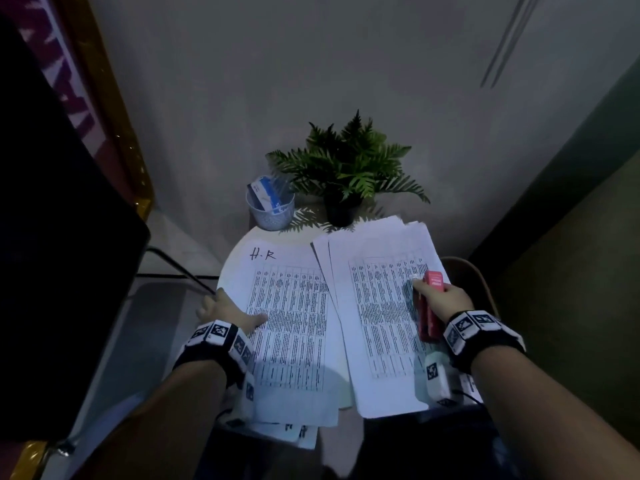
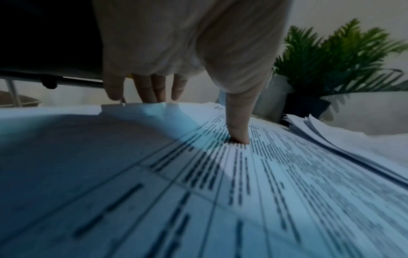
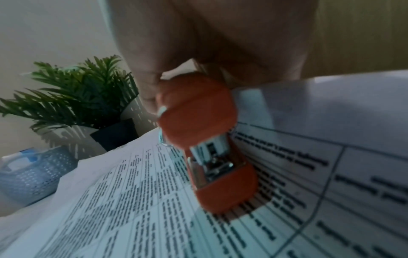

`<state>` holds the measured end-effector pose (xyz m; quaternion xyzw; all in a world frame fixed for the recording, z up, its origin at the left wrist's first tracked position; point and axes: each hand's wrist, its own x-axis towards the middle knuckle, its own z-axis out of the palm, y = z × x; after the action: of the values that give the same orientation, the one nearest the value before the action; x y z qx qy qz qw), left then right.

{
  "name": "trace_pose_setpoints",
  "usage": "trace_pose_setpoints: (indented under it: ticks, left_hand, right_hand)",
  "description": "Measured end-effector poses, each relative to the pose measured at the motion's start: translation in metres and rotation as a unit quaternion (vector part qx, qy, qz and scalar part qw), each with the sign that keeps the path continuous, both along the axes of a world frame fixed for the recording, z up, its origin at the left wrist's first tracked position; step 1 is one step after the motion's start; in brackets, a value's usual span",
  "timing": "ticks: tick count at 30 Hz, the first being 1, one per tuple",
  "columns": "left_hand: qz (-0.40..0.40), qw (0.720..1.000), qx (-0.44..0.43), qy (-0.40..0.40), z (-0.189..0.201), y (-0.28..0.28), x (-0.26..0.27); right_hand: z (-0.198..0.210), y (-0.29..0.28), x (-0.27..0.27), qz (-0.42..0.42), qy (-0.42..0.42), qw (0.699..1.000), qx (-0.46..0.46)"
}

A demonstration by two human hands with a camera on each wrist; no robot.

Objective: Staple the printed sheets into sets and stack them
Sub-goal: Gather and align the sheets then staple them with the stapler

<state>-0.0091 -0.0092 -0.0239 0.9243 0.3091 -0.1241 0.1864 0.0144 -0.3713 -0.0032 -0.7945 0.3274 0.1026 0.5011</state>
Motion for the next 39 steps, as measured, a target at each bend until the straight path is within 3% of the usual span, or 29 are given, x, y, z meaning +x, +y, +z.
trace_pose_setpoints:
  ticks: [5,10,16,23,29,34,39]
  left_hand:
    - [0.01,0.999,0.043,-0.029,0.004,0.002,0.008]
    - [0.029,0.998,-0.021,-0.061,0.008,0.015,0.004]
    - [0.011,0.98,-0.112,-0.162,0.037,0.019,-0.017]
    - [0.001,0.9,-0.247,-0.359,0.089,0.012,-0.062]
    - [-0.053,0.813,-0.4,-0.42,0.137,0.0,-0.088]
    - [-0.05,0.799,-0.442,-0.404,0.145,-0.019,-0.093]
    - [-0.002,0.829,-0.465,-0.31,0.117,-0.037,-0.091]
  right_hand:
    - [-0.002,0.003,0.004,0.018,0.019,0.999,-0.029]
    - [0.013,0.004,-0.006,0.035,0.011,0.988,-0.151]
    - [0.036,0.025,-0.024,0.061,-0.114,0.99,-0.064]
    - [0.058,0.068,-0.058,0.141,-0.145,0.976,0.08]
    - [0.084,0.096,-0.075,0.195,-0.181,0.949,0.171]
    - [0.119,0.082,-0.081,0.195,-0.16,0.936,0.247]
    - [0.117,0.056,-0.083,0.154,-0.123,0.971,0.134]
